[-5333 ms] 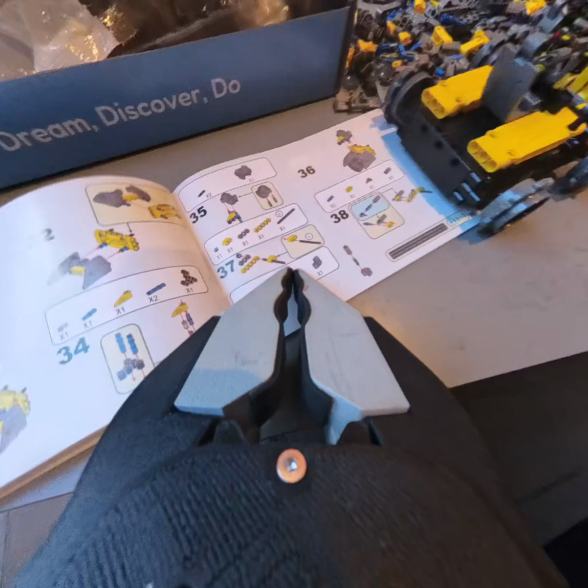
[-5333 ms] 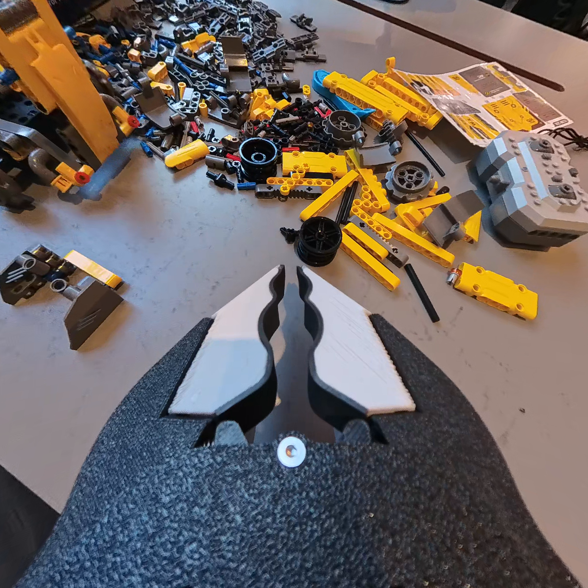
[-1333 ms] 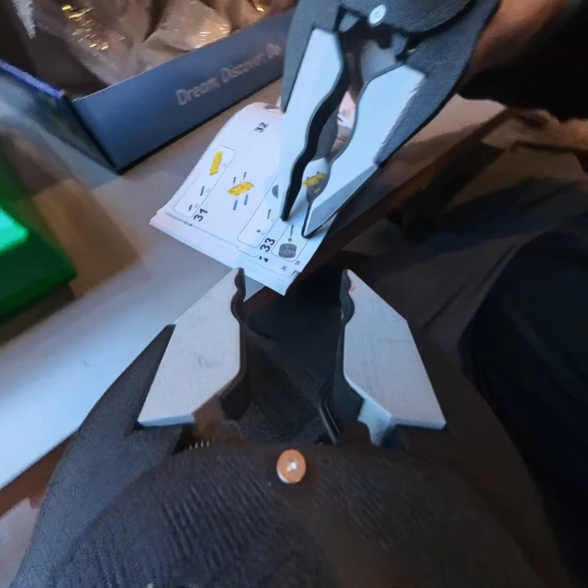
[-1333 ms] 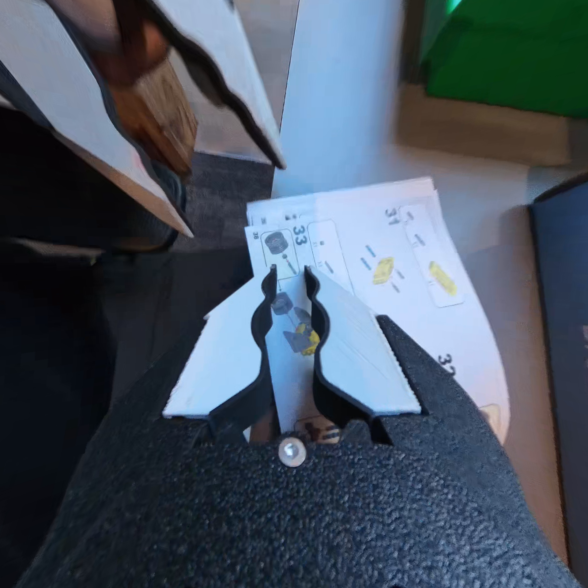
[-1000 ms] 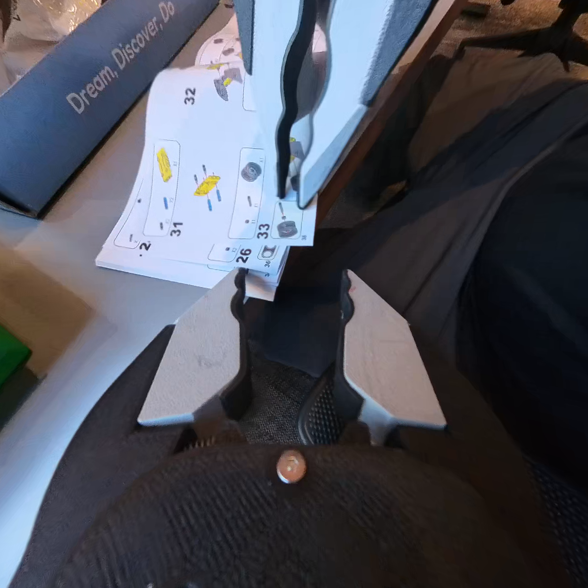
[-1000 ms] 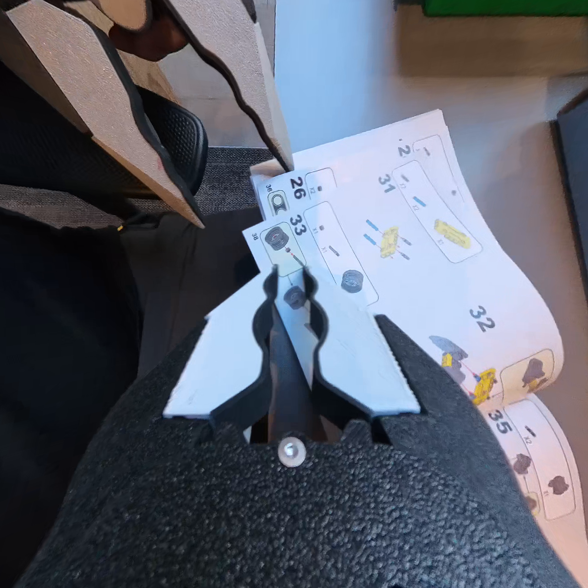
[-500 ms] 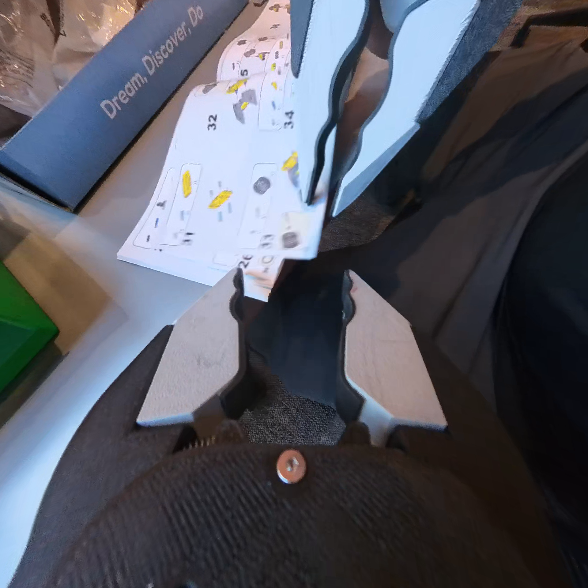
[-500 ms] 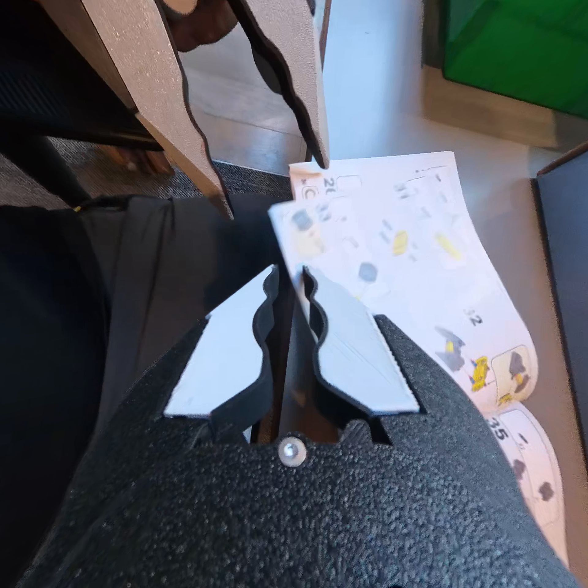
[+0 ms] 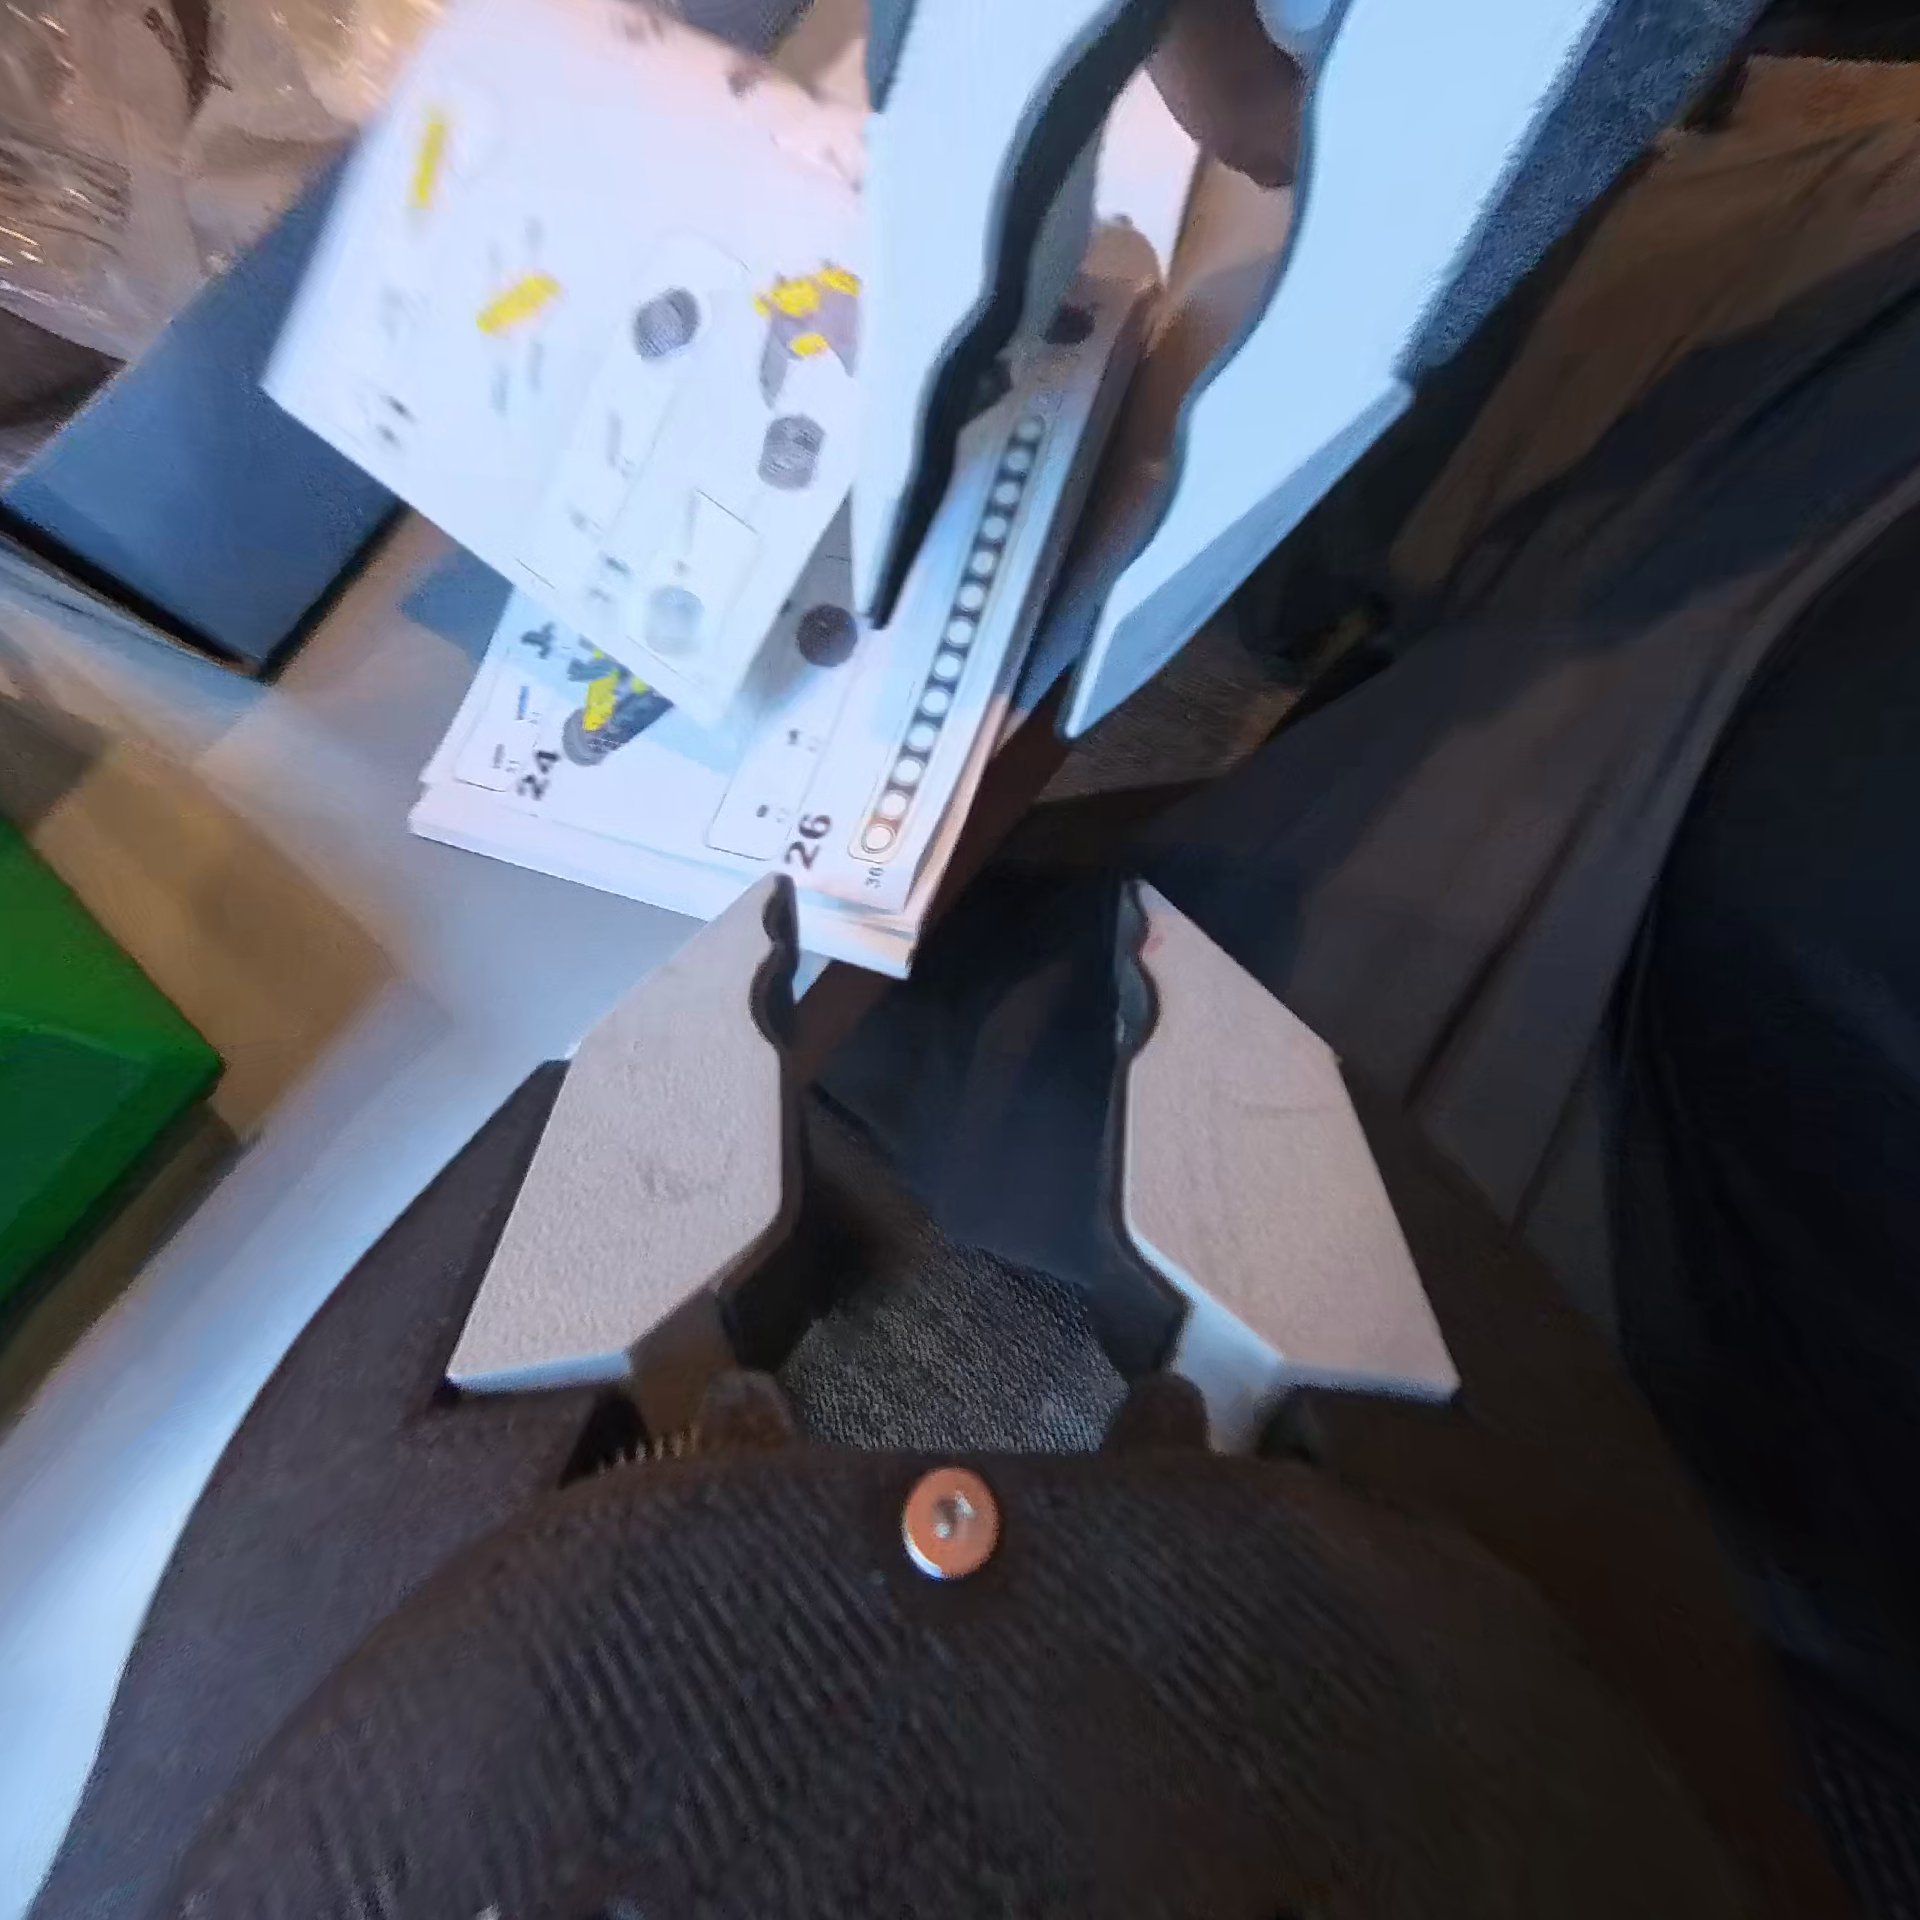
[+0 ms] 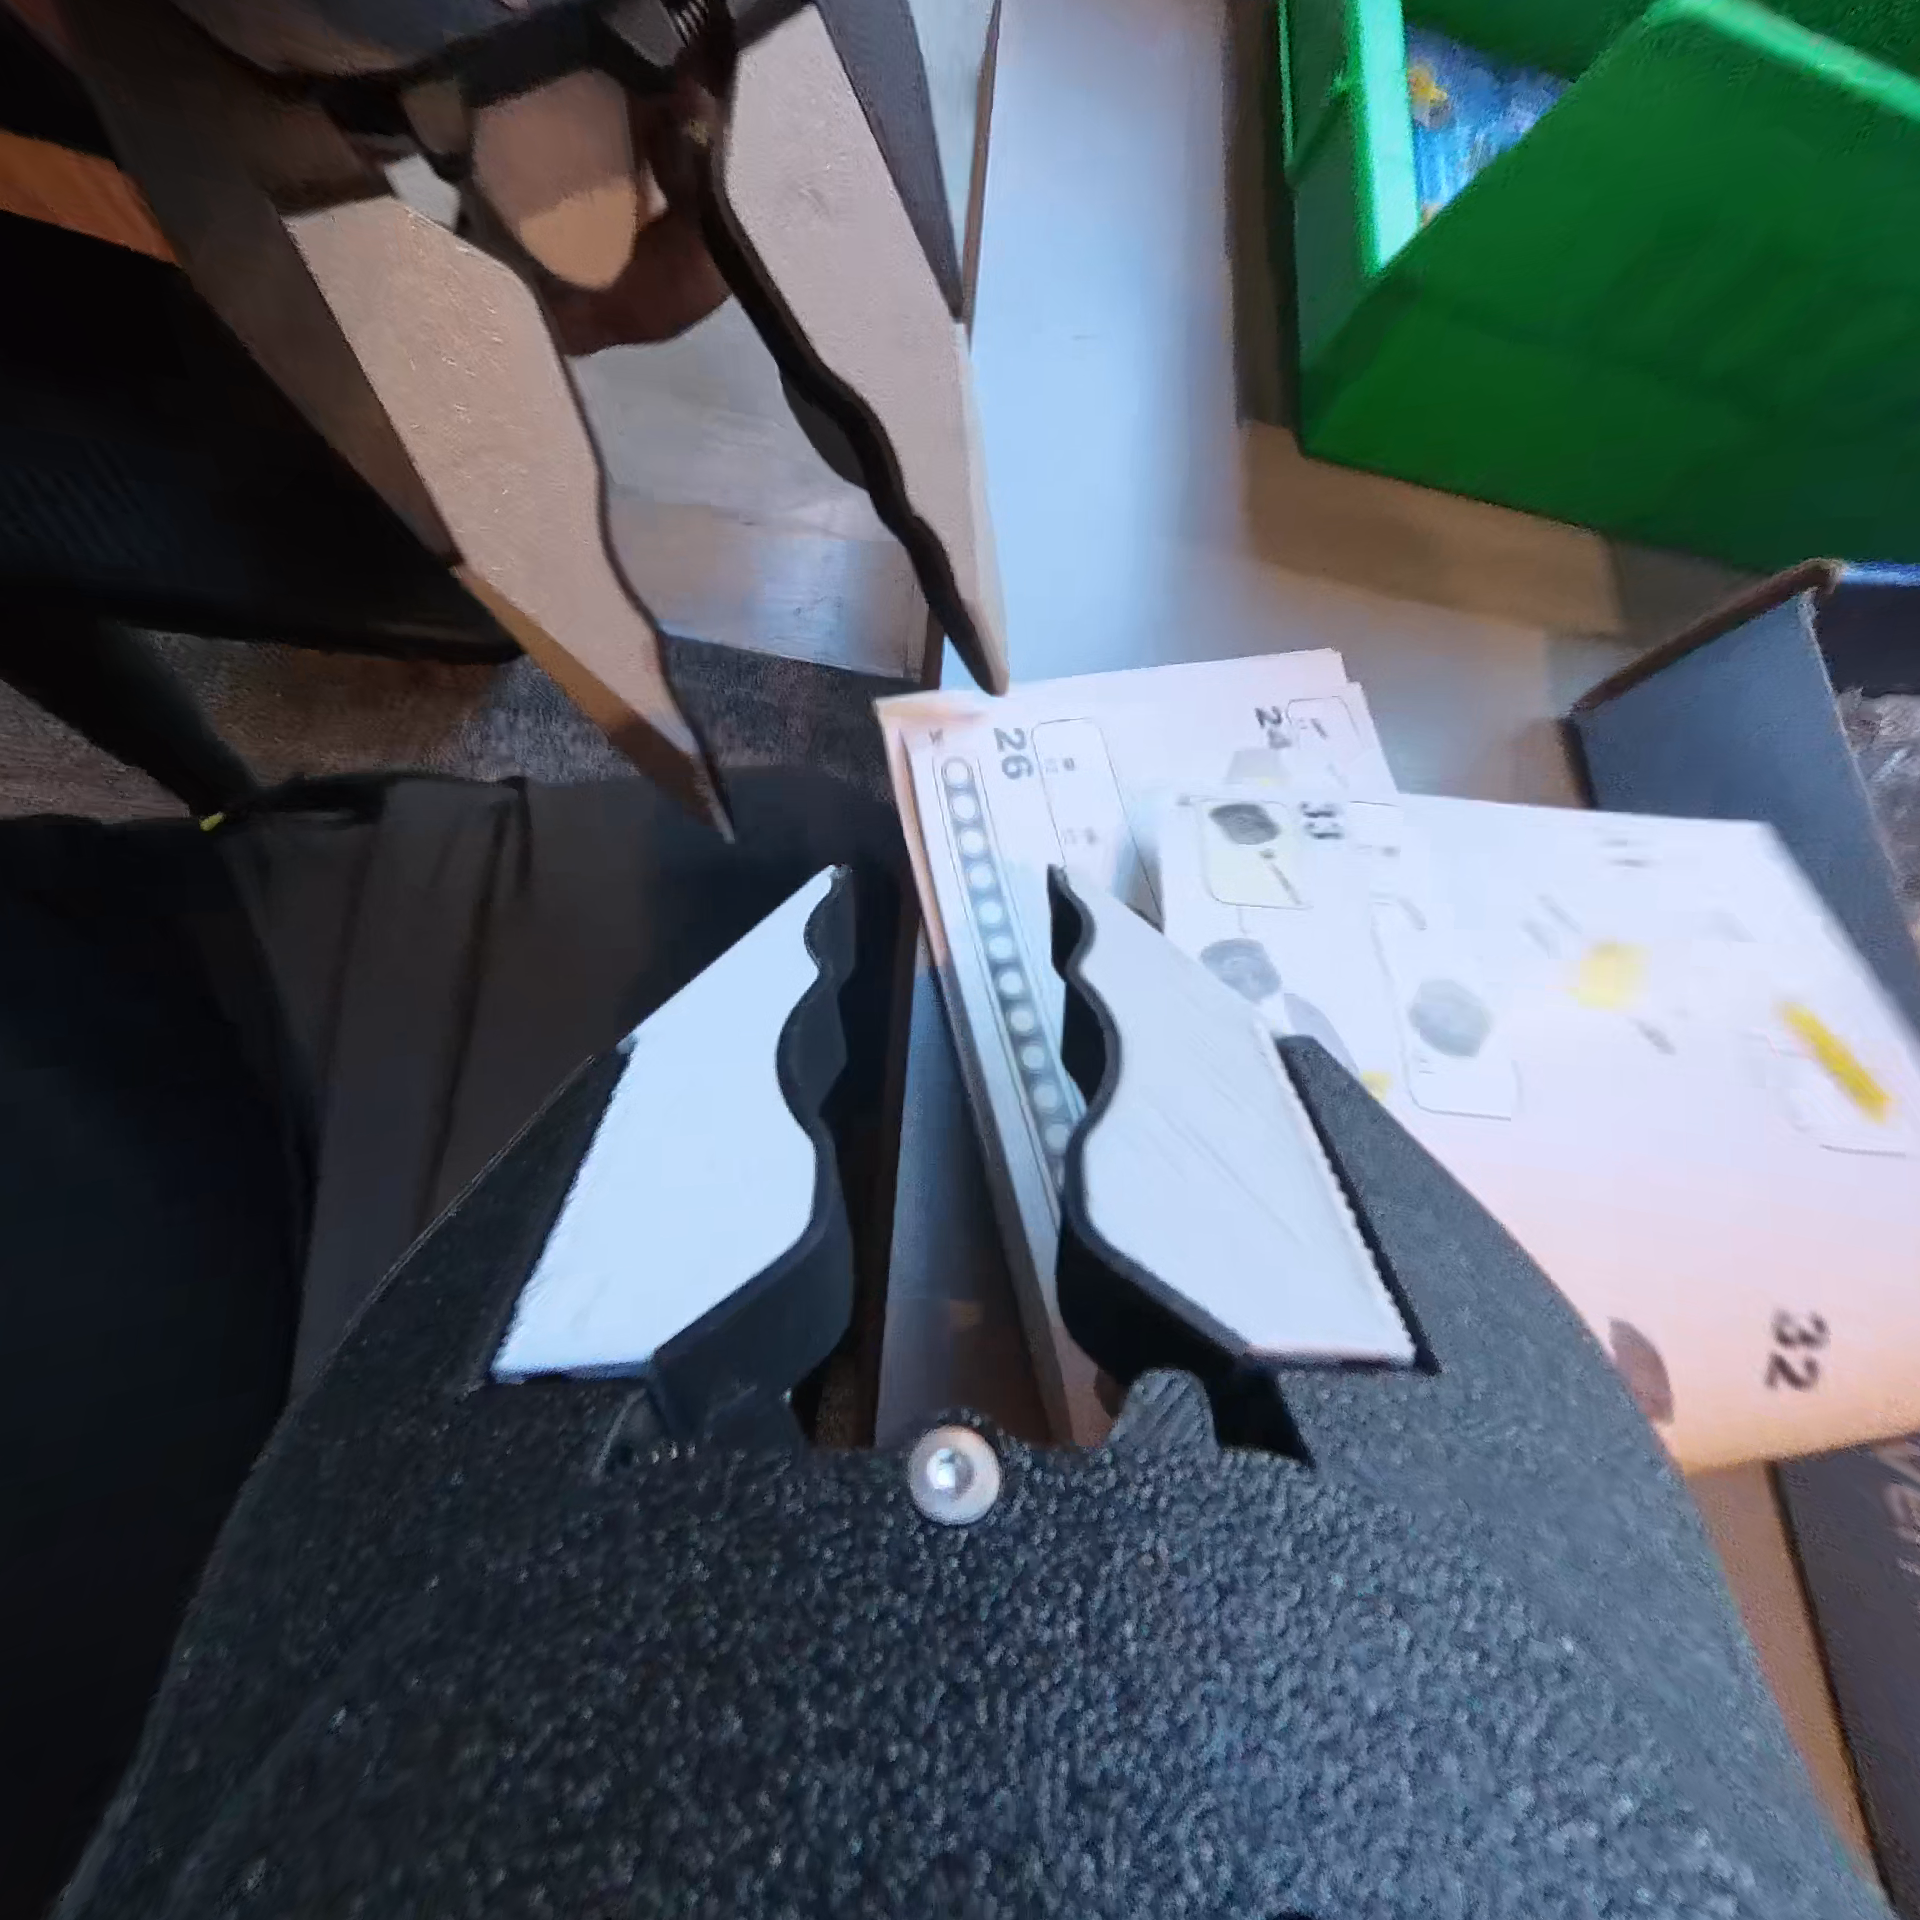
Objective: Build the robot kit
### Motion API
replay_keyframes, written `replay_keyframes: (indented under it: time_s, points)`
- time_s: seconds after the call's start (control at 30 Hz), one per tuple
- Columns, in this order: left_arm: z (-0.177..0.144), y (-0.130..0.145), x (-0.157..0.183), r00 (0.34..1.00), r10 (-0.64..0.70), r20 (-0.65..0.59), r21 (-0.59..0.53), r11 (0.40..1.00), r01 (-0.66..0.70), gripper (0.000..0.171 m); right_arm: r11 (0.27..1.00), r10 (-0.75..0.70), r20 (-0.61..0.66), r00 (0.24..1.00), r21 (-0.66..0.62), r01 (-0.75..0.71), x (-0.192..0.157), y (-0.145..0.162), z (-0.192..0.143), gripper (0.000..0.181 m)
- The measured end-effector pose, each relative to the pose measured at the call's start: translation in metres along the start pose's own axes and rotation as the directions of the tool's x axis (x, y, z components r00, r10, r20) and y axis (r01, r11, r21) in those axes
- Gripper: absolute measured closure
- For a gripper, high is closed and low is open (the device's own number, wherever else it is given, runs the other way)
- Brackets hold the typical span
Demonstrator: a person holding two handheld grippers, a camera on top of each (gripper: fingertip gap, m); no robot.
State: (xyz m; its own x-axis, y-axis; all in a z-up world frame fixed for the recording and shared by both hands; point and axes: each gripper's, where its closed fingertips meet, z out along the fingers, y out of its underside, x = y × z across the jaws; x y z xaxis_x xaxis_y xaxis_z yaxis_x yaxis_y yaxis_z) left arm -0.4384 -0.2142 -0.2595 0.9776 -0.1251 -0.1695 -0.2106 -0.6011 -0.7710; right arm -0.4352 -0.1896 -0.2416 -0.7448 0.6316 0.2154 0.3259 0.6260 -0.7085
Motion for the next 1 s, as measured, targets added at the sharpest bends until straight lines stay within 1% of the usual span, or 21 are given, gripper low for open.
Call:
replay_keyframes:
  time_s: [0.07,0.13,0.23,0.3,0.33,0.4,0.47,0.53,0.57,0.67,0.8,0.87,0.93,1.0]
  points:
    - [0.003,0.003,0.004,1.000,0.019,-0.023,-0.018,1.000,-0.019,0.111,0.998,0.023,0.004,1.000,-0.063,-0.023,0.004,0.010,0.004,0.140]
    - [0.005,0.001,0.008,0.998,0.050,-0.030,-0.019,0.999,-0.050,0.111,0.994,0.041,-0.047,0.998,-0.101,-0.045,0.015,0.019,0.001,0.138]
    - [0.009,-0.003,0.010,0.998,0.060,-0.038,-0.011,0.998,-0.060,0.109,0.997,0.054,-0.076,0.996,-0.051,-0.058,0.013,0.011,-0.022,0.139]
    - [0.011,-0.005,0.011,0.997,0.063,-0.045,-0.009,0.998,-0.063,0.108,0.999,0.042,-0.098,0.994,0.009,-0.042,0.002,0.004,-0.049,0.141]
    - [0.011,-0.005,0.011,0.997,0.069,-0.042,-0.006,0.998,-0.070,0.108,0.998,0.055,-0.134,0.990,0.038,-0.050,-0.001,0.005,-0.064,0.144]
    - [0.012,-0.005,0.013,0.996,0.064,-0.055,0.003,0.998,-0.064,0.109,0.988,0.145,-0.223,0.964,0.088,-0.128,0.008,0.022,-0.092,0.144]
    - [0.016,-0.003,0.014,0.996,0.052,-0.077,0.003,0.999,-0.052,0.109,0.966,0.257,-0.234,0.937,0.092,-0.242,0.014,0.046,-0.103,0.140]
    - [0.017,-0.006,0.014,0.995,0.060,-0.079,0.004,0.998,-0.060,0.110,0.944,0.328,-0.221,0.919,0.107,-0.311,0.016,0.057,-0.103,0.137]
    - [0.017,-0.010,0.015,0.995,0.067,-0.079,0.009,0.998,-0.066,0.109,0.941,0.337,-0.228,0.913,0.110,-0.320,0.018,0.060,-0.101,0.136]
    - [0.014,-0.025,0.020,0.992,0.092,-0.087,0.041,0.995,-0.088,0.109,0.951,0.307,-0.263,0.914,0.111,-0.288,0.027,0.058,-0.092,0.134]
    - [0.018,-0.036,0.019,0.990,0.107,-0.094,0.044,0.994,-0.104,0.108,0.956,0.292,-0.287,0.912,0.111,-0.271,0.040,0.056,-0.079,0.127]
    - [0.020,-0.044,0.020,0.988,0.114,-0.105,0.065,0.992,-0.107,0.108,0.966,0.259,-0.336,0.906,0.091,-0.242,0.048,0.060,-0.076,0.124]
    - [0.025,-0.054,0.021,0.986,0.115,-0.120,0.087,0.991,-0.105,0.108,0.981,0.193,-0.415,0.889,0.054,-0.187,0.057,0.064,-0.076,0.125]
    - [0.030,-0.062,0.022,0.984,0.129,-0.126,0.103,0.988,-0.116,0.108,0.986,0.165,-0.474,0.865,0.065,-0.152,0.064,0.060,-0.082,0.128]
